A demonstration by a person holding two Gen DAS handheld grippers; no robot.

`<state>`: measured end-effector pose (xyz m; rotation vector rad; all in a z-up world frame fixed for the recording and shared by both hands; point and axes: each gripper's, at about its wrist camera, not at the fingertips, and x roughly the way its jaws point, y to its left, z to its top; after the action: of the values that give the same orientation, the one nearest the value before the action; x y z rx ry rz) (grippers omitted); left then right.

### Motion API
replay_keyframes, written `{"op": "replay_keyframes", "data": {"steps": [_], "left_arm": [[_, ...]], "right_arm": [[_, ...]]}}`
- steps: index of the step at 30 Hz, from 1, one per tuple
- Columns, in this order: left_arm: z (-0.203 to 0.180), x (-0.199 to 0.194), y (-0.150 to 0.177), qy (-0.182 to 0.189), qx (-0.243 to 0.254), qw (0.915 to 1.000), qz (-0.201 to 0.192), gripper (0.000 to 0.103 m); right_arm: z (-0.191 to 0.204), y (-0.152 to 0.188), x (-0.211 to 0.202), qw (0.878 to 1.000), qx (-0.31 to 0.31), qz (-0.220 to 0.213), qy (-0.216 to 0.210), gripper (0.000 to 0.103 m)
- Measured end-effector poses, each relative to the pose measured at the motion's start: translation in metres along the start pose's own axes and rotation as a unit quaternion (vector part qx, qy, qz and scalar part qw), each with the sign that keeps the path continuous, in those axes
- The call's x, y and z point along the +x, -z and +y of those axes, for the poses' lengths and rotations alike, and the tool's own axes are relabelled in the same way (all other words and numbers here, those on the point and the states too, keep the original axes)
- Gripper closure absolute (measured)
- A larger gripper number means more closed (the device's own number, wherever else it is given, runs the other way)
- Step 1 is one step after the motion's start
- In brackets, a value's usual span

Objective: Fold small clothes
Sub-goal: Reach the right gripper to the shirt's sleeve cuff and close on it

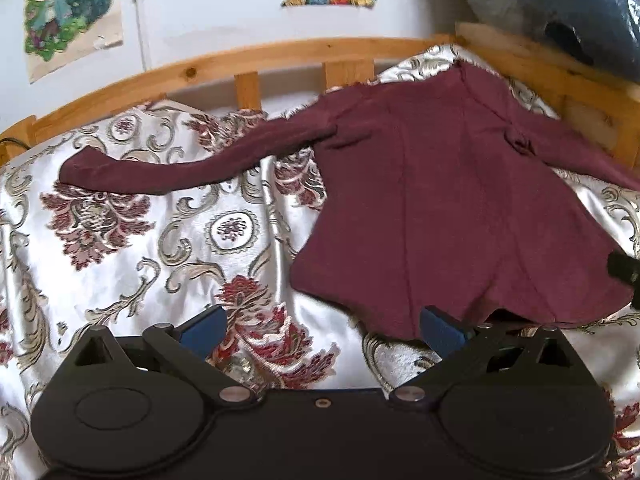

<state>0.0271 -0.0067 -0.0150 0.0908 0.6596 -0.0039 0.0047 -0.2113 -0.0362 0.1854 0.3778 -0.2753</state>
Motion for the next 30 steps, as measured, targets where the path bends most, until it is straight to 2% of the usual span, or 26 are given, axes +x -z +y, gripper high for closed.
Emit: {"op": "replay_keyframes", "data": {"steps": [6,11,18,24,30], "left_arm": [[-0.019,0.015,-0.034,0.05,0.011,0.9986,0.011,0.001],[-0.045,0.026,-0.063,0.069,0.031,0.9971,0.004,0.001],[-0.084,0.047,-0.075,0.092,0.057,0.9941,0.001,0.001],[-0.105,0.074,-0.066,0.114,0.059,0.991,0.036,0.001],[-0.105,0.09,-0.063,0.12,0.081,0.9883,0.047,0.001]], "right_arm": [[-0.037,-0.038,0.012,0.996,0.023,-0.048,0.065,0.0],[-0.088,-0.058,0.034,0.989,0.079,-0.052,0.116,0.0],[-0.16,-0.069,0.062,0.965,0.128,-0.055,0.222,0.0],[-0.193,-0.07,0.09,0.967,0.11,-0.041,0.228,0.001],[-0.19,-0.072,0.125,0.967,0.058,-0.003,0.248,0.01]]}}
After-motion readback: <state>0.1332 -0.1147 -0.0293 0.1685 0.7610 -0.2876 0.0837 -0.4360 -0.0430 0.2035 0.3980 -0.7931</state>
